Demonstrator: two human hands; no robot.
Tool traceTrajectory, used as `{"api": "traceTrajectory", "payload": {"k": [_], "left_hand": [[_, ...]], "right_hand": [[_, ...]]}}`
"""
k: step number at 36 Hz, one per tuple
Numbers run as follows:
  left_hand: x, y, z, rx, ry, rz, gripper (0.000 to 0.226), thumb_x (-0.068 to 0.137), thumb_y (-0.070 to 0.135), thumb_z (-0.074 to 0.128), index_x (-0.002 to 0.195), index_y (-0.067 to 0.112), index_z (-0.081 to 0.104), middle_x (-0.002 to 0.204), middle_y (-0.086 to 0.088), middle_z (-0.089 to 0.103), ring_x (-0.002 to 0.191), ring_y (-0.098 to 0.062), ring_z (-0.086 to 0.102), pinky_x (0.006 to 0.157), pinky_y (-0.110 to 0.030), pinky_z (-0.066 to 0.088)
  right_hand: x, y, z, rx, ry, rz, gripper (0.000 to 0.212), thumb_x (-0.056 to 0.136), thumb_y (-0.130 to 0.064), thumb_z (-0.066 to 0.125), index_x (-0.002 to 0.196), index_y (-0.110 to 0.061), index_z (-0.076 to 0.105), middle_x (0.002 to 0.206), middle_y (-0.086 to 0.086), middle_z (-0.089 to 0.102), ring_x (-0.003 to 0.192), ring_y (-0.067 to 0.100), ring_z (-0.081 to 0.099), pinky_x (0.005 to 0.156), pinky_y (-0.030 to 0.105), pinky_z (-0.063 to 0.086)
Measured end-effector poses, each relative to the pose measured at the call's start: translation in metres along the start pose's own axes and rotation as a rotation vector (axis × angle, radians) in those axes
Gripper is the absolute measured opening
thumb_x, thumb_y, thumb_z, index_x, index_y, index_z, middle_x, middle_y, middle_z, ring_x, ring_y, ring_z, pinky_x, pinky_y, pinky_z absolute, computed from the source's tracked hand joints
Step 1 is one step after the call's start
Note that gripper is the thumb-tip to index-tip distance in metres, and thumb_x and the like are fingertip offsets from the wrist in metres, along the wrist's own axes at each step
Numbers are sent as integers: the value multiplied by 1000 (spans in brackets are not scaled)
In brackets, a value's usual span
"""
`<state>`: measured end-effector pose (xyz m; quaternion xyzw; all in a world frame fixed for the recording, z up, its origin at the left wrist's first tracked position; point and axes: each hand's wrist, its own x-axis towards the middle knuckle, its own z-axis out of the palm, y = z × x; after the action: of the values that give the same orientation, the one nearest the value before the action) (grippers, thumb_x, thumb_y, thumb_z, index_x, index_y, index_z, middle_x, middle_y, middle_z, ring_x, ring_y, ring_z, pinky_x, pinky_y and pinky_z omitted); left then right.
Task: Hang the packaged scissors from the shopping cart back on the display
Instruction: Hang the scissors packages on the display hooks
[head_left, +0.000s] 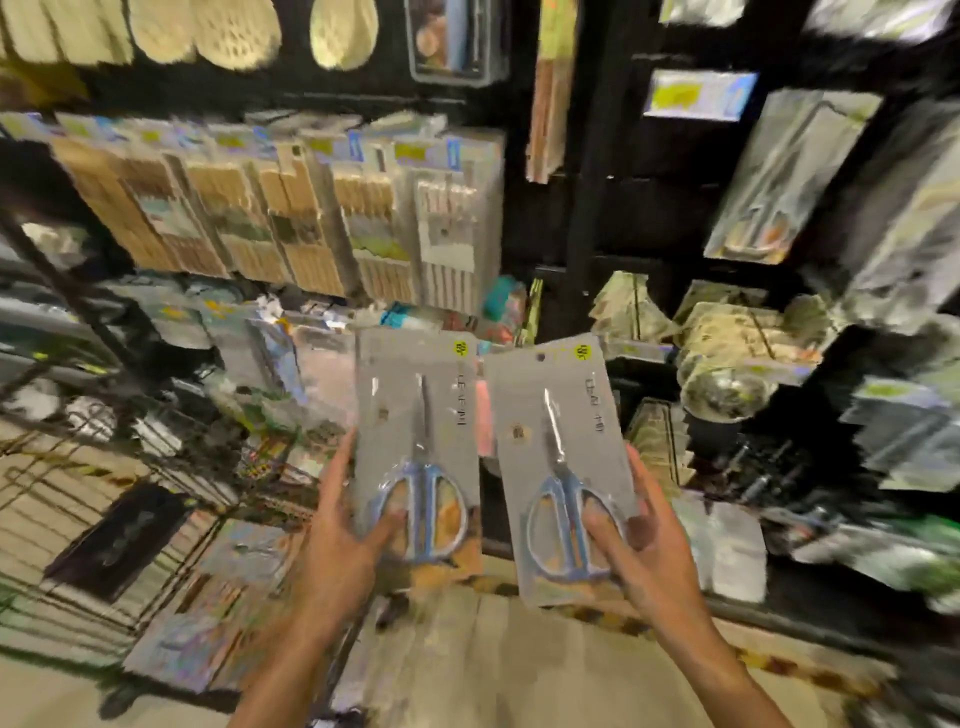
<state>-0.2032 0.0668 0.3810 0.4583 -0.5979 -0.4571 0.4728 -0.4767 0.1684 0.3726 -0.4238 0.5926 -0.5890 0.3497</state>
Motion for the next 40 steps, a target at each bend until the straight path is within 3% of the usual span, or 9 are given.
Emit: {"api": "traceTrajectory", "payload": {"k": [4,8,11,15,20,26,30,35,40], "left_hand": [[-16,33,62,-45,-96,13,84,89,0,70,154,37,31,131,46,50,122,14,52,94,-6,46],[-22,55,110,-68,-169,58,87,85,-7,71,148,42,36,136,31,57,125,4,56,106,-25,46],[-25,70,134,-89,-244,79,88,81,17,82,150,44,35,145,18,54,134,-9,53,111,-41,45],[-17,87,154,-58,-292,127,85,72,49,74,145,60,32,143,37,46,131,5,49,105,-34,45],[4,92,179,-85,-309,193,81,88,21,76,150,49,32,135,45,47,128,14,48,94,-8,46],[38,80,208,-106,-344,190,85,87,11,72,147,56,32,141,37,48,129,8,50,101,-21,48],[56,80,231,-107,-351,198,83,86,16,71,147,52,28,132,52,43,124,23,44,88,-2,44],[82,92,251,-120,-372,189,84,87,16,70,149,54,27,132,48,46,123,18,47,93,-12,48],[100,106,269,-127,-389,207,84,91,8,68,153,45,25,131,47,49,122,16,52,88,-5,48]], "right_hand": [[-21,-11,-63,-22,116,-44,71,93,-12,67,153,-33,35,139,-23,58,125,1,60,99,25,53],[-38,-25,-114,-26,212,-70,71,93,-12,69,152,-34,37,138,-21,60,118,-1,63,87,14,53],[-43,-36,-141,-54,272,-72,69,93,-15,69,151,-36,37,126,-32,62,109,-7,65,77,9,53],[-37,-42,-165,-80,351,-81,70,93,-16,69,150,-39,37,124,-23,67,99,-1,70,70,12,55],[-19,-47,-181,-142,385,-105,71,94,-22,68,152,-41,34,116,-28,68,87,11,70,73,28,62],[7,-53,-199,-116,409,-124,72,93,-25,69,151,-46,33,142,-19,57,126,5,59,102,33,53],[24,-59,-214,-143,420,-155,67,94,-20,68,146,-48,37,137,-23,59,123,1,60,99,25,54],[49,-63,-227,-130,448,-168,67,92,-17,69,145,-47,39,135,-23,61,122,1,61,91,15,53],[75,-59,-243,-156,459,-153,73,91,-25,71,150,-47,35,145,-16,55,130,6,56,106,37,50]]}}
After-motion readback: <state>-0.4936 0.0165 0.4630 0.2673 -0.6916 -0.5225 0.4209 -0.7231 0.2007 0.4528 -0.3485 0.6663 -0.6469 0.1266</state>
